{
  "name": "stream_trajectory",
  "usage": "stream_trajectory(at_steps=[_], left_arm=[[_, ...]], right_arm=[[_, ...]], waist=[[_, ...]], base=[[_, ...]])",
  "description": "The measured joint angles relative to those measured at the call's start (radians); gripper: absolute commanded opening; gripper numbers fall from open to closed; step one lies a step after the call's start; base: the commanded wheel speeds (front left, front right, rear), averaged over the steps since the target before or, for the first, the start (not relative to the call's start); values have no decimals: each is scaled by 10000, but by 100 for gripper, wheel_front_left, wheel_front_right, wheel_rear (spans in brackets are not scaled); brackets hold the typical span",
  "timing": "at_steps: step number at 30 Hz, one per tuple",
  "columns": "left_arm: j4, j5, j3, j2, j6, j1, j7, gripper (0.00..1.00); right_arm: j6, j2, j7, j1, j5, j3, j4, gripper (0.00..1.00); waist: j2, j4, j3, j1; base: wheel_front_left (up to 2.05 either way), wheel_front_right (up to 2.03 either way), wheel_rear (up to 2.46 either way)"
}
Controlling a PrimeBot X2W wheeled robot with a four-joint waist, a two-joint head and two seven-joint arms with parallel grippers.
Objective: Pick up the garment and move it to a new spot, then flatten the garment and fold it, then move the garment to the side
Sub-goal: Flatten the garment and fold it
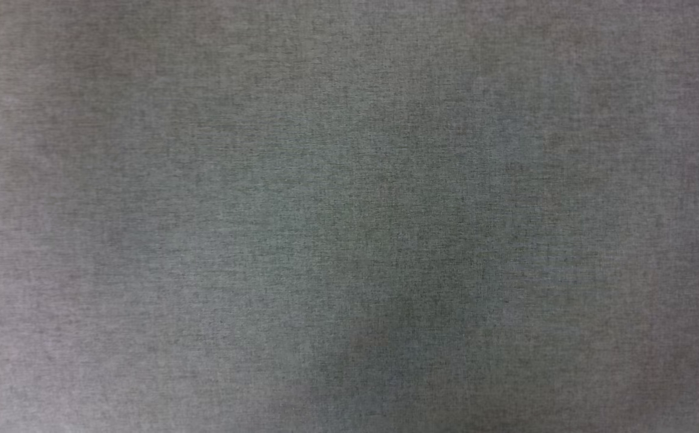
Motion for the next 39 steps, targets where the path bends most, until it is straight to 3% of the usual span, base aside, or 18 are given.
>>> stream_trajectory(at_steps=[6, 11, 18, 22, 27, 32, 39], left_arm=[[1129, -397, 58, -324, -320, 925, -612, 0], [1561, -652, 184, -424, -541, 2658, -894, 0], [838, -1283, 757, -328, -706, 6281, -955, 0], [-125, -1530, 959, -117, -571, 8579, -922, 0], [-2209, -1822, 1028, 23, 178, 11511, -290, 0], [-4890, -2314, 1264, 211, 1220, 14369, 849, 0], [-8541, -2481, 1528, 679, 2796, 17487, 2203, 0]], right_arm=[[0, -15, -556, 825, 616, 1014, 932, 0], [0, 50, -1070, 2527, 1338, 1925, 1210, 0], [0, -157, -1519, 5539, 2324, 2840, 667, 0], [2, -512, -1595, 7264, 2591, 3068, 82, 0], [4, -972, -1509, 9273, 2840, 3033, -913, 0], [6, -1398, -1043, 11277, 2819, 2474, -1998, 0], [10, -1572, 178, 14134, 2366, 871, -3973, 0]], waist=[[0, 94, -388, -1], [0, 126, -1193, -2], [0, 144, -2829, -3], [0, 139, -3803, -4], [0, 128, -4916, -5], [1, 126, -5804, -6], [0, 68, -6627, -7]], base=[[0, 0, 0], [0, 0, 0], [0, 0, 0], [0, 0, 0], [0, 0, 0], [0, 0, 0], [0, 0, 0]])
